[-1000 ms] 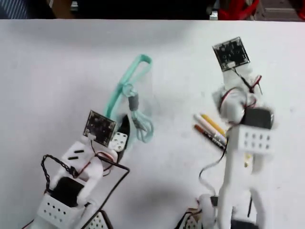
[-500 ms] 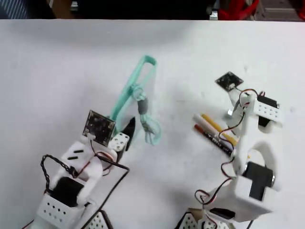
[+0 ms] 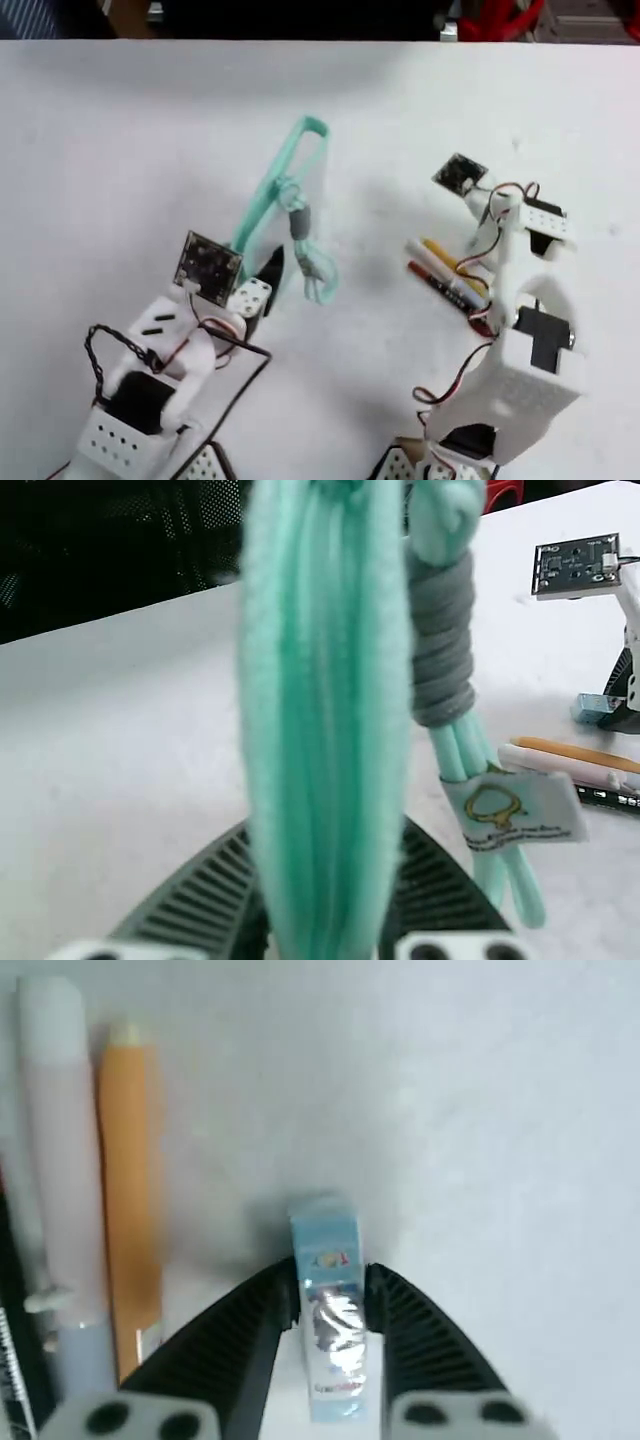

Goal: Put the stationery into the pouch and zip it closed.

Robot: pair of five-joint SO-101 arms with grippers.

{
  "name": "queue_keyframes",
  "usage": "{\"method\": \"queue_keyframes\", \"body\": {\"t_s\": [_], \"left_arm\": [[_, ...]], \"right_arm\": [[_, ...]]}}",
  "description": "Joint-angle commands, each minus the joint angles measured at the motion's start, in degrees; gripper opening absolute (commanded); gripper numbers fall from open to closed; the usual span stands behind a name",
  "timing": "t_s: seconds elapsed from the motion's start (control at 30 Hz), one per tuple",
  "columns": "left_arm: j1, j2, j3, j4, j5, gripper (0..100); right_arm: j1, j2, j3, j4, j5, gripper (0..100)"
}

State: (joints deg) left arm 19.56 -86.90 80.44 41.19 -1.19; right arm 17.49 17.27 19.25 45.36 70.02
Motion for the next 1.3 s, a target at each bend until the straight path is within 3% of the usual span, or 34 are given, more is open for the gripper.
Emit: {"method": "queue_keyframes", "body": {"t_s": [0.0,0.13,0.4,0.67,0.87,1.03,1.27], "left_arm": [[-0.31,-0.75,-1.23,-0.97,-0.09,12],[-0.31,-0.75,-1.23,-0.97,-0.09,12],[-0.31,-0.75,-1.23,-0.79,-0.09,13],[-0.22,-0.75,-0.35,-1.05,-0.09,13],[-0.22,-0.75,-0.18,-1.05,-0.09,18],[-0.31,-0.75,-0.18,-1.05,-0.09,18],[-0.31,-0.75,-0.44,-1.05,-0.09,18]], "right_arm": [[-0.31,0.84,-3.34,-0.22,1.85,1.7],[-0.57,-5.23,-7.12,7.16,-0.88,1.7],[-7.78,-31.87,-10.46,12.62,-24.18,1.7],[-27.56,-59.65,-15.38,18.33,-44.92,1.7],[-47.43,-61.58,-22.77,19.12,-55.74,1.7],[-53.58,-59.91,-19.60,9.63,-59.69,1.7],[-49.80,-60.35,-2.11,-0.31,-59.60,1.7]]}}
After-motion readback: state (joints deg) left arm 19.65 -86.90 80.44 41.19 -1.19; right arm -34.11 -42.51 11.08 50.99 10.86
